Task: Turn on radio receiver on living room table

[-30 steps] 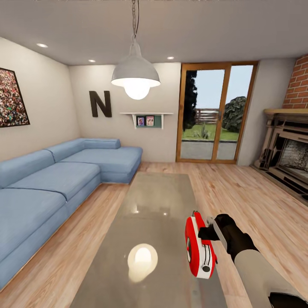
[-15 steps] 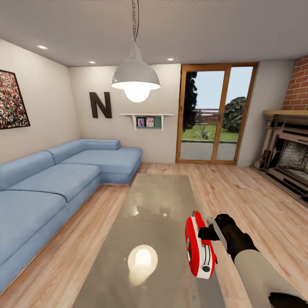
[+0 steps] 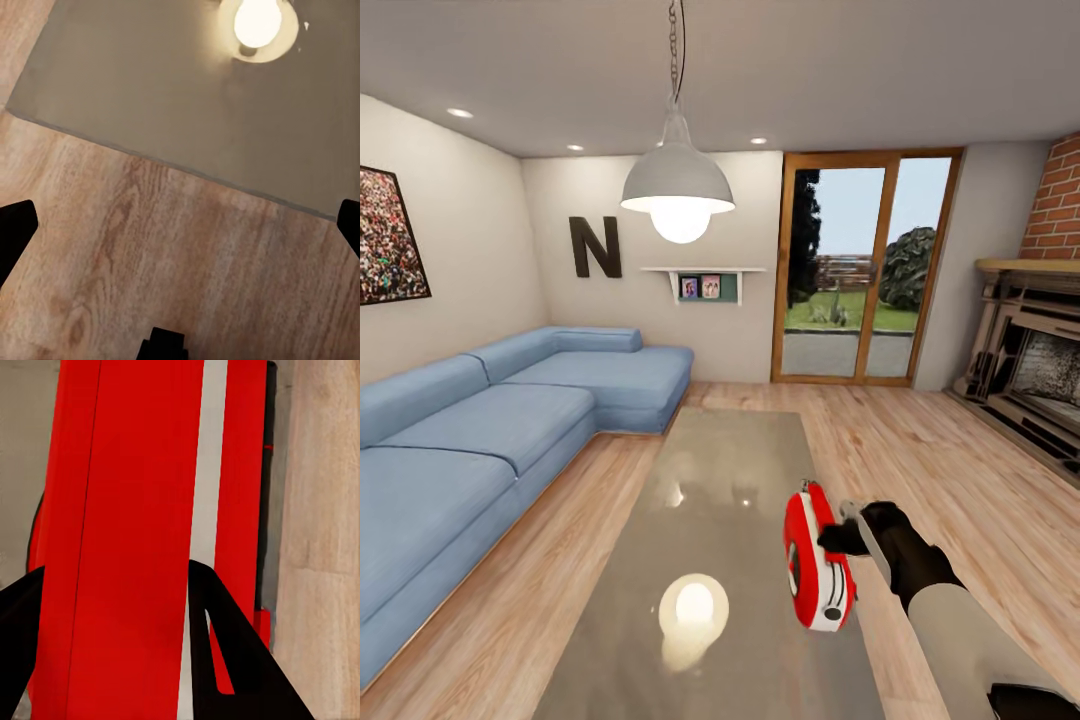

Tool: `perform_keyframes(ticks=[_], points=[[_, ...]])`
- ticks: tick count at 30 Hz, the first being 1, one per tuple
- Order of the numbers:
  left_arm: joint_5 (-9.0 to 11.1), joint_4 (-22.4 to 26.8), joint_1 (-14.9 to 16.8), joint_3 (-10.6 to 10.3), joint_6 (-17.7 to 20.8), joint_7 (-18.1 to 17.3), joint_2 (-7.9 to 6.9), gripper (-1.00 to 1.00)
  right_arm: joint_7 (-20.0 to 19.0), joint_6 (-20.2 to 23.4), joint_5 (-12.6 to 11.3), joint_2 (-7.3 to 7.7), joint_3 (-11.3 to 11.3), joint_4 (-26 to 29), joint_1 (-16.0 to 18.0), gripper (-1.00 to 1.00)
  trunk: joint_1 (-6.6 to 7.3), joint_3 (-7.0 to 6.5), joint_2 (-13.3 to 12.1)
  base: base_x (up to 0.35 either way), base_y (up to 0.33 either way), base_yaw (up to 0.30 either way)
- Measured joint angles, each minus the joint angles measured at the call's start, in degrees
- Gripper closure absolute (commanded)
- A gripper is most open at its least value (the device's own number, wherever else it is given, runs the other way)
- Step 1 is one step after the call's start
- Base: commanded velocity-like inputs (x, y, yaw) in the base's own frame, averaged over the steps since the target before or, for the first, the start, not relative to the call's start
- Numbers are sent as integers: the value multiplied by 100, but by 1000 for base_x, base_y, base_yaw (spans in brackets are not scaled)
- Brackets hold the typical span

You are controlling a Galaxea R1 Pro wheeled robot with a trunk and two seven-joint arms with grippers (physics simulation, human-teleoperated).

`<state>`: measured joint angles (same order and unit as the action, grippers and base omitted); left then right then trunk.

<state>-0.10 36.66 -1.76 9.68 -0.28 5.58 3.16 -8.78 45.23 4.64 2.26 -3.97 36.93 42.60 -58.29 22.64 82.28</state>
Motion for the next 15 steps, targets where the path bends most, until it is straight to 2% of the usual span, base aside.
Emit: perform_keyframes(ticks=[2,3,4,7,8,9,10,12,15], points=[[-8,0,0,4,-79,16,-1,-100,-378,-376,-36,9,4,-188,-12,100,0,2,-1,0,0,0],[-20,0,0,8,-162,25,0,-100,-707,-598,33,15,11,-322,-16,100,0,2,-1,0,0,0],[-25,-1,1,11,-202,27,-2,-100,-960,-687,-22,18,13,-384,-16,100,0,2,0,0,0,0],[-31,-3,0,14,-249,23,-6,-100,-1651,-825,229,29,16,-482,-17,100,0,2,0,0,0,0],[-32,-2,0,15,-257,16,-6,-100,-1954,-855,413,36,20,-512,-17,100,0,2,0,0,0,0],[-33,-4,0,13,-264,-2,-3,-100,-2414,-883,692,40,26,-559,-18,100,0,2,0,0,0,0],[-33,-4,1,10,-265,-6,-2,-100,-2584,-891,758,40,22,-565,-19,100,0,2,0,0,0,0],[-33,-2,0,-3,-266,-15,1,-100,-3120,-1099,1263,43,23,-631,-19,100,0,2,-1,0,0,0],[-25,28,0,-25,-254,1,21,-100,-3611,-1392,1619,43,11,-712,-18,100,0,2,0,0,0,0]])
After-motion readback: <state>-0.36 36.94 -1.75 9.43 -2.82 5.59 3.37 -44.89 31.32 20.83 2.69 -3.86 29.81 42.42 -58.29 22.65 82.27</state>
